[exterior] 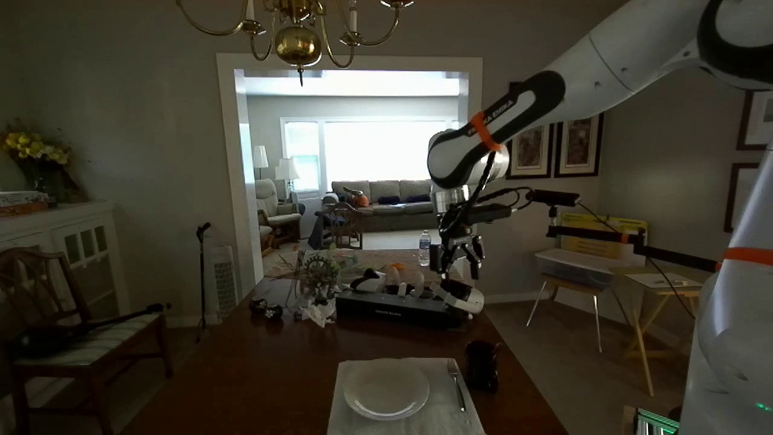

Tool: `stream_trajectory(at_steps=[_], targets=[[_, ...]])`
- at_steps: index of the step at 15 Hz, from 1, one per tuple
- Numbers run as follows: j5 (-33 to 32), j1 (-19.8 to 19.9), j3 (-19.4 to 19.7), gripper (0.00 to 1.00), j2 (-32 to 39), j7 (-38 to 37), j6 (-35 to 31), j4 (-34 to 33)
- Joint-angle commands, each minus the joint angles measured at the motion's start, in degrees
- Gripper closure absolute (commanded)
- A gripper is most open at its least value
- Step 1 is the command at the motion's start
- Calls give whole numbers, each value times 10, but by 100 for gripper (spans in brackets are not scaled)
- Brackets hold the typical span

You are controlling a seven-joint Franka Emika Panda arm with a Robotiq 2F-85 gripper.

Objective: Pick up the fork from the table and put it on the plate

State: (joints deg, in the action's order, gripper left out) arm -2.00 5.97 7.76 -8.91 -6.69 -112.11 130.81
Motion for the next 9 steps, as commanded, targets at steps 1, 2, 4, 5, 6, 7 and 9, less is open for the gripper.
stream_trajectory(at_steps=[1, 2, 4, 5, 6, 7, 9], targets=[[15, 10, -1, 0, 53, -44, -64, 4], [26, 11, 2, 0, 64, -45, -75, 5], [40, 15, 5, 0, 81, -53, -121, 17], [41, 17, 6, 0, 89, -62, -148, 26], [45, 20, 8, 0, 96, -66, -171, 32], [46, 22, 9, 0, 103, -72, -193, 40], [39, 23, 10, 0, 112, -87, -249, 60]])
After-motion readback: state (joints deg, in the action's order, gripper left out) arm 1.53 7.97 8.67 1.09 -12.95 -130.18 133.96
